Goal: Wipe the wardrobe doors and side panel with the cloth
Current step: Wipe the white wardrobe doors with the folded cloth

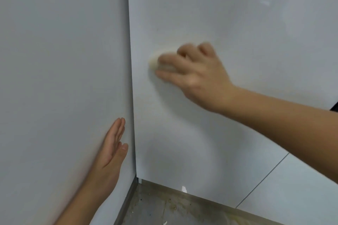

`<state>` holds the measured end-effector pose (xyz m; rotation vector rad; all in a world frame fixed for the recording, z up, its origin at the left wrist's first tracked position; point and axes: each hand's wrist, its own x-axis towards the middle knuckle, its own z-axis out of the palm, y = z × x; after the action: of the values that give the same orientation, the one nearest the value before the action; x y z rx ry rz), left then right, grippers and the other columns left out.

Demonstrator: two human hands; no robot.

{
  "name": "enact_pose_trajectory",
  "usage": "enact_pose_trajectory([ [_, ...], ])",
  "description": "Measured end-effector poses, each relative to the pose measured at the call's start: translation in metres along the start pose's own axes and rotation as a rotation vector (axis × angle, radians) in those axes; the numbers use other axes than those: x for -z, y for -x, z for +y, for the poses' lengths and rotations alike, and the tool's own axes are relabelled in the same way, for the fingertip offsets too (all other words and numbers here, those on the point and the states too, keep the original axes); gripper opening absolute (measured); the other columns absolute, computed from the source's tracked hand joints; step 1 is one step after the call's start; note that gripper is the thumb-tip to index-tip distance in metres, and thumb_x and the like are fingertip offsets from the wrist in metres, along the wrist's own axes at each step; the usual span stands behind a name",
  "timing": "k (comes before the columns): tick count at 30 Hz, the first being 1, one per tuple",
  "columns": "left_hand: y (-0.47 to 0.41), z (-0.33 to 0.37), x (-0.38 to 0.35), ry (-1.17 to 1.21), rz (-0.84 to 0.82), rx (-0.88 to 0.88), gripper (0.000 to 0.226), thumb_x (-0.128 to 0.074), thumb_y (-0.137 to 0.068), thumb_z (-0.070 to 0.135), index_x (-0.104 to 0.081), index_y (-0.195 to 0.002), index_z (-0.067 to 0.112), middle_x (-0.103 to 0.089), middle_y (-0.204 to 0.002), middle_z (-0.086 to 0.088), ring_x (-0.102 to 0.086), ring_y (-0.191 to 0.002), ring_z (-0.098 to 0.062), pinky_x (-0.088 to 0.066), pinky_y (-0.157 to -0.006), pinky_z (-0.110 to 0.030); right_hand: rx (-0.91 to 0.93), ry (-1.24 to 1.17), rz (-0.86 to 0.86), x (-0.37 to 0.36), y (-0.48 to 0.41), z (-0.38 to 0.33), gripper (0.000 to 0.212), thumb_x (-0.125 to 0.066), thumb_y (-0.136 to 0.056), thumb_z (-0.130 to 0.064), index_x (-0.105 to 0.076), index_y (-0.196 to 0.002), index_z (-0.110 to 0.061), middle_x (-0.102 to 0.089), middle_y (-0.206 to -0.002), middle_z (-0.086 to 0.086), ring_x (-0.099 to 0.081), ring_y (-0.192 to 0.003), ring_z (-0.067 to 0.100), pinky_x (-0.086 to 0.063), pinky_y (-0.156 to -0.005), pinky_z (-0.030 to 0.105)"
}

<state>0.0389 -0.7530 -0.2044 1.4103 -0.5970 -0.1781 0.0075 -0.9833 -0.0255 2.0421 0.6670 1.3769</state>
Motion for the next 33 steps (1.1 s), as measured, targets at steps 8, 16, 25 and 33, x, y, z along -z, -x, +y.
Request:
enact_pose_trajectory([
  [8, 0.000, 0.001, -0.001, 0.003, 0.006, 0.009, 0.059, -0.043, -0.085, 0.020, -0.030, -0.139, 0.039, -0.039, -0.145, 0.030, -0.030, -0.137, 0.009, -0.024, -0.114, -0.027, -0.146, -0.052, 0.041, -0.022, 0.016, -0.042, 0.029, -0.049, -0.096, -0.003, -0.074, -0.098, -0.018, -0.071, -0.104, 0.001, -0.058, -0.080, 0.025, -0.034, -0.062, 0.033],
  [16, 0.001, 0.005, -0.003, -0.050, 0.009, 0.031, 0.057, -0.033, -0.100, -0.005, -0.027, -0.142, 0.035, -0.033, -0.151, 0.021, -0.029, -0.136, 0.012, -0.026, -0.109, -0.008, 0.151, -0.139, -0.239, -0.049, 0.068, -0.102, 0.029, -0.044, -0.098, -0.007, -0.071, -0.103, -0.016, -0.066, -0.097, -0.001, -0.058, -0.077, 0.022, -0.033, -0.063, 0.034],
  [25, 0.014, 0.006, -0.007, -0.072, 0.080, -0.036, 0.060, -0.039, -0.087, 0.017, -0.026, -0.141, 0.041, -0.035, -0.149, 0.026, -0.028, -0.139, 0.007, -0.021, -0.117, -0.032, -0.175, 0.019, 0.057, -0.012, -0.010, -0.010, 0.025, -0.060, -0.089, -0.005, -0.072, -0.104, -0.021, -0.069, -0.111, 0.003, -0.053, -0.089, 0.025, -0.029, -0.067, 0.034],
  [33, 0.017, 0.007, 0.001, -0.085, 0.040, -0.095, 0.060, -0.042, -0.088, 0.037, -0.023, -0.145, 0.035, -0.033, -0.152, 0.023, -0.026, -0.143, -0.002, -0.021, -0.119, -0.043, -0.150, -0.102, -0.021, -0.042, 0.006, -0.066, 0.031, -0.048, -0.092, 0.003, -0.071, -0.109, -0.009, -0.067, -0.116, 0.015, -0.057, -0.086, 0.029, -0.034, -0.065, 0.036],
])
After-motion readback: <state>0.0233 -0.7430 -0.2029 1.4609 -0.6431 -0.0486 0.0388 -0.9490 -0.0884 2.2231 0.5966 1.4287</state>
